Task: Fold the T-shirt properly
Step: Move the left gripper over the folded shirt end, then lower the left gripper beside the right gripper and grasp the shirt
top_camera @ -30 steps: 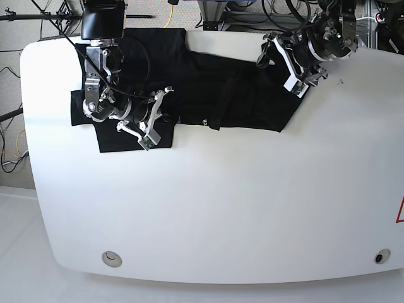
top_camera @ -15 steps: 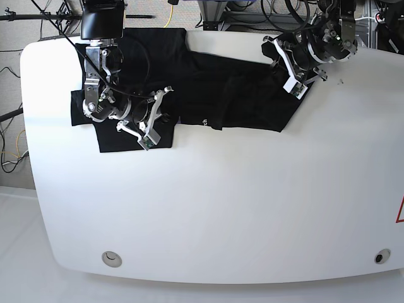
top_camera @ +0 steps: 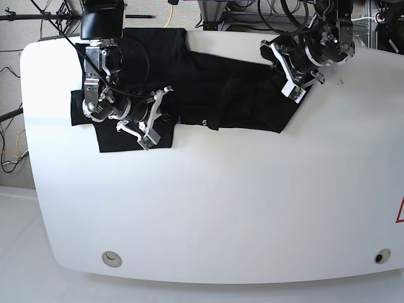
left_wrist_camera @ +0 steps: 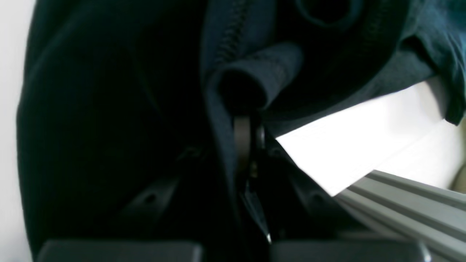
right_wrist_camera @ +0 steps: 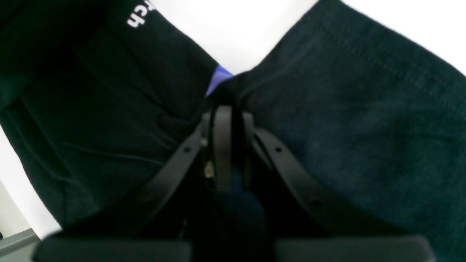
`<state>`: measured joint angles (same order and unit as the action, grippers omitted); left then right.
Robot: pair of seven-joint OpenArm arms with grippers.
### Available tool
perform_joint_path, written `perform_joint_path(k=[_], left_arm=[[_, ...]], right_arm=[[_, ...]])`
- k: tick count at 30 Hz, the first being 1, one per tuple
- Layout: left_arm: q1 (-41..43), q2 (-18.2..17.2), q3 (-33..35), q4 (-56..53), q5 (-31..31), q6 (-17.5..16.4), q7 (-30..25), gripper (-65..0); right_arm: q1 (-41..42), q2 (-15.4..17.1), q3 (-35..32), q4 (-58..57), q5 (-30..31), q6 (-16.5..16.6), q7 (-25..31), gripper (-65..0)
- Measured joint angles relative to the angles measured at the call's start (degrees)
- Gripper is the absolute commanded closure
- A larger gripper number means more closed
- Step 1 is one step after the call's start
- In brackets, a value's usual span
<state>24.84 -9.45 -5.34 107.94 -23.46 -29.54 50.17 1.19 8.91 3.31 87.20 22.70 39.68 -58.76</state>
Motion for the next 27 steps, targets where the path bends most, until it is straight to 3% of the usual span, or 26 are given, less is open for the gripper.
perform_joint_path(k=[27], left_arm=[[-6.3,8.3,4.3,0.1,0.0,0.2,0.4,0.0]], right_arm=[[0.0,0.0,0.0,0.0,-0.2,0.0,0.0,-3.9]])
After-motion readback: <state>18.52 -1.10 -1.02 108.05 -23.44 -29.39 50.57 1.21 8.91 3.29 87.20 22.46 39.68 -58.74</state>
